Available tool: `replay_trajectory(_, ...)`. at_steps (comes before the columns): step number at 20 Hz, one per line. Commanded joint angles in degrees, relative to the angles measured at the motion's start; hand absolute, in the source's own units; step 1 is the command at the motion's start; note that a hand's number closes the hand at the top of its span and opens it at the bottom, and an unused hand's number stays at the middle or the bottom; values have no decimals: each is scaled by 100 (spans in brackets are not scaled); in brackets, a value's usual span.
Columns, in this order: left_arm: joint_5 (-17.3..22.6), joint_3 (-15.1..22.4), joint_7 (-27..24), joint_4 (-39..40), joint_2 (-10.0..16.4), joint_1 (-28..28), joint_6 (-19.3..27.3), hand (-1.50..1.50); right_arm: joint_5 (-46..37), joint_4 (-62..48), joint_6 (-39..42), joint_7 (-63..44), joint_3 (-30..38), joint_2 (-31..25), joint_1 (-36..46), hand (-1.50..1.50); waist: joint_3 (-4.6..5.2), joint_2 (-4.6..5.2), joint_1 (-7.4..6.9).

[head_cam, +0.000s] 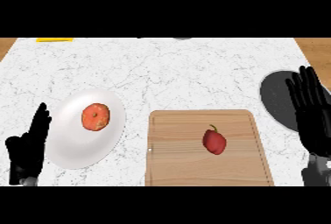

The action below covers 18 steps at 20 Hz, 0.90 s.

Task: Pick the bell pepper from the cutting board and place it in the pan

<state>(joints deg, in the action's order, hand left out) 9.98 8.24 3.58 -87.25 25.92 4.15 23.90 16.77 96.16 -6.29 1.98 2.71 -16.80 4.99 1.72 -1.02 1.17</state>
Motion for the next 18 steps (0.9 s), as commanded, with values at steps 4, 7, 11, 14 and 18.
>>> replay_trajectory(4, 393, -89, 45, -81, -198, -874, -500, 0, -1051, 792, -390, -752, -707, -296, 982, 150, -154, 99, -109)
replay_trajectory(7, 711, 11, 283, -419, -353, -925, -657, 0, -2347, 423, -424, -1257, -737, -1400, 592, 150, -96, 76, 53)
replay_trajectory(11, 916, -209, 490, -458, -263, -917, -706, 0, -3641, 1659, -993, -1010, -1244, -1426, -434, 150, -148, 2, 201)
replay_trajectory(14, 977, -333, 411, -299, -245, -948, -808, 0, -4159, 2453, -1014, -1710, -1207, -1733, -1289, -150, -152, 27, 212)
replay_trajectory(18, 886, -104, 344, -410, -482, -799, -787, 0, -4807, 3633, -446, -2541, -1333, -2258, -1896, -150, -152, 46, 113)
